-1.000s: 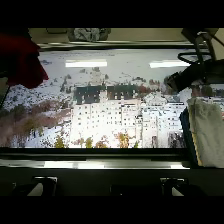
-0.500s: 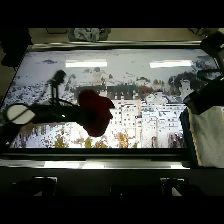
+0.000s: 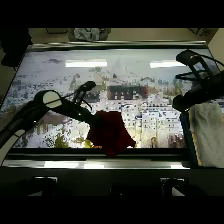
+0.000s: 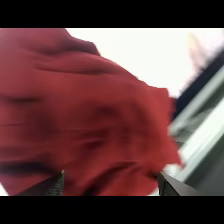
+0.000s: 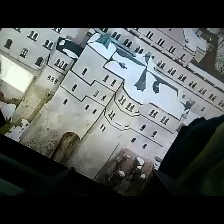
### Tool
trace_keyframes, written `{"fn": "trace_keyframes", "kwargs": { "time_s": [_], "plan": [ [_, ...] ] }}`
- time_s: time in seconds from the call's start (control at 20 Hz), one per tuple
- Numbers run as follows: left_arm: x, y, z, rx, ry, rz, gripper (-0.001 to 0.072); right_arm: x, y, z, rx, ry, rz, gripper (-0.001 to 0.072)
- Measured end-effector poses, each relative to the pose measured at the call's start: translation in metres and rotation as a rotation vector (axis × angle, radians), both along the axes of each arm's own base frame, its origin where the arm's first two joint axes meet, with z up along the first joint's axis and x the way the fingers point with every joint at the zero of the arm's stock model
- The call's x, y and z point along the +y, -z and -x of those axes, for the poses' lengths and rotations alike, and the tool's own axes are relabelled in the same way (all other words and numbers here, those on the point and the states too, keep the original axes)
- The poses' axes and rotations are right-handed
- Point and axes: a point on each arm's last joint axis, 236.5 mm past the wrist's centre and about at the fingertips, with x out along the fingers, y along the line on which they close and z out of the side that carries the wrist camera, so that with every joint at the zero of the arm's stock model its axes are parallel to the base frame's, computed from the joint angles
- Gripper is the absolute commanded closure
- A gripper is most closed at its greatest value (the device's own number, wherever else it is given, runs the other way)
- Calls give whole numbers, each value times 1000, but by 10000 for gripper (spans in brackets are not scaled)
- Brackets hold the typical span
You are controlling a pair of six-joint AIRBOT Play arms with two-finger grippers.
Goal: Fold the shirts.
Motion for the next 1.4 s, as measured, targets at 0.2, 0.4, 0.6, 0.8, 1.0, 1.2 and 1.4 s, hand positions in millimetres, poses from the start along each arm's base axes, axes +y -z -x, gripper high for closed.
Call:
{"fn": "trace_keyframes", "kwargs": {
  "time_s": [0.2, 0.4, 0.6, 0.8, 1.0, 1.2, 1.4],
  "plan": [
    [82, 23, -10, 70, -119, -135, -11, 38, 35, 0, 104, -100, -136, 21],
    [96, 90, 38, 295, -191, -109, -8, 65, 89, 22, 250, -151, -247, 21],
    [67, 130, 63, 374, -251, -10, -6, 75, 142, 51, 377, -165, -298, 6],
    [42, 143, 56, 349, -319, 61, 122, 78, 178, 75, 452, -164, -324, 7],
    [35, 146, 41, 301, -377, 93, 552, 85, 203, 82, 463, -144, -357, 7],
    [33, 147, 35, 282, -400, 105, 671, 106, 223, 82, 465, -155, -424, 6],
    [32, 145, 33, 275, -404, 112, 671, 137, 247, 79, 443, -226, -411, 6]
  ]
}}
